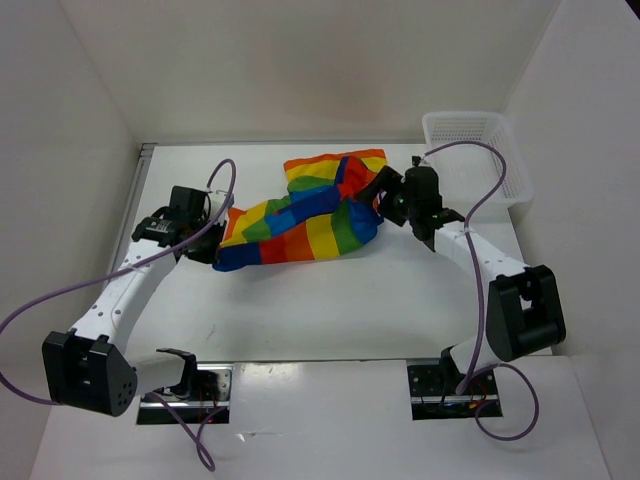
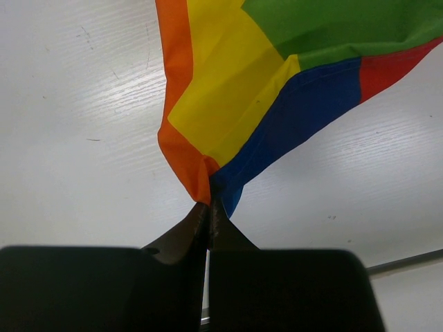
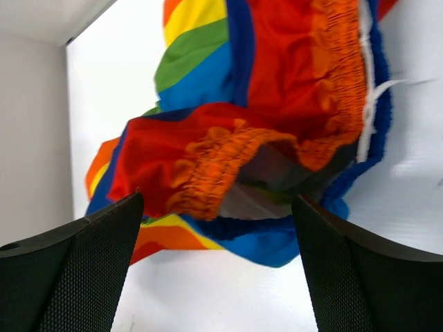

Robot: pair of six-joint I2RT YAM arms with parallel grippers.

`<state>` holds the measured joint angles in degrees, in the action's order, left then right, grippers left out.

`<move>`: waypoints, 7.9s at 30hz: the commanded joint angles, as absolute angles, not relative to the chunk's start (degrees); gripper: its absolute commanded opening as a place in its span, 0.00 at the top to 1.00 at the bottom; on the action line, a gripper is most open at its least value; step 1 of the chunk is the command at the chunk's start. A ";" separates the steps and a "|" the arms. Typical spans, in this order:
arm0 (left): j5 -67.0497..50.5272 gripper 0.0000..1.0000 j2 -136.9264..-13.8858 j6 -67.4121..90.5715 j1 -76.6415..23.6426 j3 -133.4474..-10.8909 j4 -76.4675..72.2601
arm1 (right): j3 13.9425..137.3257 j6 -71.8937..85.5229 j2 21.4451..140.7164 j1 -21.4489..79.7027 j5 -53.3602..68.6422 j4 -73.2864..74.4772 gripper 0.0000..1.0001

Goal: Fold and stack the shorts
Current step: Flatten the shorts out, then fold the shorts

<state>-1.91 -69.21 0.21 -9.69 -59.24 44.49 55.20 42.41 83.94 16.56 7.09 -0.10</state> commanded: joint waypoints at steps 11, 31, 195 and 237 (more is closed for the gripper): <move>-0.35 1.00 -69.79 0.00 -9.84 -60.38 42.01 | 55.20 45.09 83.75 16.61 16.69 -11.59 0.15; 6.33 1.00 -84.08 0.00 -0.80 -75.97 31.56 | 80.18 36.49 95.60 8.89 18.89 3.14 1.00; -9.14 0.23 -110.35 0.00 -10.20 -101.05 42.47 | 77.97 18.54 100.55 8.53 4.65 22.16 0.18; -23.29 0.96 -124.81 0.00 -2.29 -99.84 36.04 | 69.17 13.27 102.04 5.63 17.40 18.54 0.97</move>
<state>-20.34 -124.75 0.43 -2.17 -100.31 35.27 68.40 13.65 101.80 5.28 15.31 20.12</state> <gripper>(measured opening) 0.104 0.071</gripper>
